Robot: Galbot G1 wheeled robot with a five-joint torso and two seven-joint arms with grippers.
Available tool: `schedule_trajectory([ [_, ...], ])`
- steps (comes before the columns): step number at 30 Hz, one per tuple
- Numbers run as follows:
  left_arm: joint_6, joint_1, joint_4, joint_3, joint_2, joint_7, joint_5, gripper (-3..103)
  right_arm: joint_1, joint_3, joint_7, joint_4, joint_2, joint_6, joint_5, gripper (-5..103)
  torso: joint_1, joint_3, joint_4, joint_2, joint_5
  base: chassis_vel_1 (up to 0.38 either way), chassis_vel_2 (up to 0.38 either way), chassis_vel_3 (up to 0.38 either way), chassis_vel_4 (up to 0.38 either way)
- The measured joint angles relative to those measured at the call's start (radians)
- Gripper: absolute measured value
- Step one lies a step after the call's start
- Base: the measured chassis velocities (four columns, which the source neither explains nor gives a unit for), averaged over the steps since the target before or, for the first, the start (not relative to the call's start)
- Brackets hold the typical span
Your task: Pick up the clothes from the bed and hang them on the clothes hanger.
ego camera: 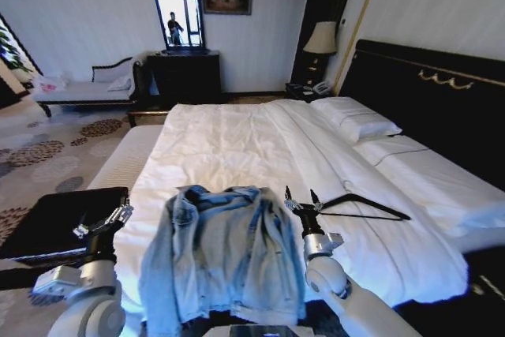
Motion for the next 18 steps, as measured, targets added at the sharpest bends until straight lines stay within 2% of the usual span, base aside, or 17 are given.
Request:
schedule_trajectory([
  [11,0.002,0.010,-0.008,0.007,-0.017,-0.001,0.013,100,0.033,-0.016,0.002,-0.031,0.001,0.003,0.010,100,-0.001,0.000,0.0001,0.000,0.0008,-0.221,-0.475,0.230,0.457],
  [18,-0.003,0.018,-0.012,0.001,-0.017,0.000,0.015,100,0.034,-0.005,0.004,-0.048,0.004,0.004,0.028,100,-0.001,0.000,0.0002,0.001,0.0003,-0.298,-0.427,0.290,0.429],
])
